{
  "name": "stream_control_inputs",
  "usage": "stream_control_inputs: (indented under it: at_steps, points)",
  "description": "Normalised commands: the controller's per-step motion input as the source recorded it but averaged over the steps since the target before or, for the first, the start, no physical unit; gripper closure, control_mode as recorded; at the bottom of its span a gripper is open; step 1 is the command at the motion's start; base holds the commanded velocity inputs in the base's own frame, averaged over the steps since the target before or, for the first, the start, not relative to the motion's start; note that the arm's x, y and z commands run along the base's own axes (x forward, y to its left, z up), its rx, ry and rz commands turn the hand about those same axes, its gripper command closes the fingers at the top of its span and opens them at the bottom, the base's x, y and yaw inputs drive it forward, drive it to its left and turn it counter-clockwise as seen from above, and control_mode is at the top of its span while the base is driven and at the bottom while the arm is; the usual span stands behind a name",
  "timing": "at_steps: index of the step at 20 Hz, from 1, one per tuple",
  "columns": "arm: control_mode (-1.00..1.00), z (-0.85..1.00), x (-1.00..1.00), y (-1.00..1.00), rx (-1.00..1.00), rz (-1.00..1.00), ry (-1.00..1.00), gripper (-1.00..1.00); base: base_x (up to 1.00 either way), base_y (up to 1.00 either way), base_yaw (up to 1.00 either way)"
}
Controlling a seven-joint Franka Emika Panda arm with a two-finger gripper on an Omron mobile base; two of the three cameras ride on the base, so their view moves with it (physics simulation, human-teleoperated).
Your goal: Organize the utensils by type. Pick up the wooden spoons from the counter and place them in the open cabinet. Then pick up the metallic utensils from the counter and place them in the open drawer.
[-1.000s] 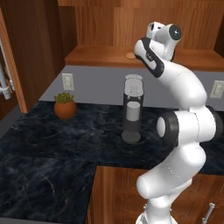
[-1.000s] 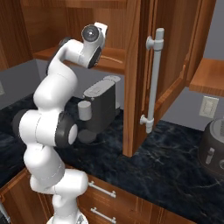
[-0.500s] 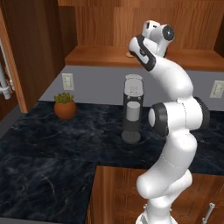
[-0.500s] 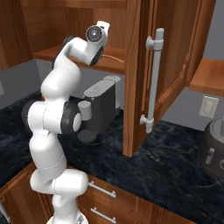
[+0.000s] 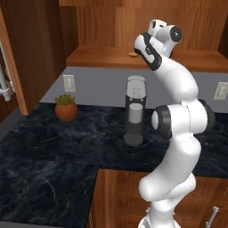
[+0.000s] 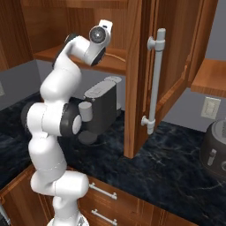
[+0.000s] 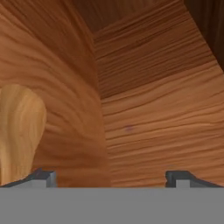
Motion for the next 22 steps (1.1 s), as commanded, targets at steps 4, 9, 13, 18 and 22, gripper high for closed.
stream_control_inputs:
  at_steps: [4,9,13,18,22]
  points:
    - [-1.00,0.00,-0.59,-0.03,0.00,-0.02,-0.03,-1.00,0.00,0.00,0.00]
    - [-1.00,0.08,-0.61,0.00,0.02,-0.11,0.01,-1.00,0.00,0.00,0.00]
    - [-1.00,0.27,-0.71,0.00,0.04,-0.25,0.19,-1.00,0.00,0.00,0.00]
    - [-1.00,0.22,-0.76,0.01,0.14,-0.43,0.36,-1.00,0.00,0.00,0.00]
    - [-1.00,0.02,-0.91,0.10,0.19,-0.45,0.35,-1.00,0.00,0.00,0.00]
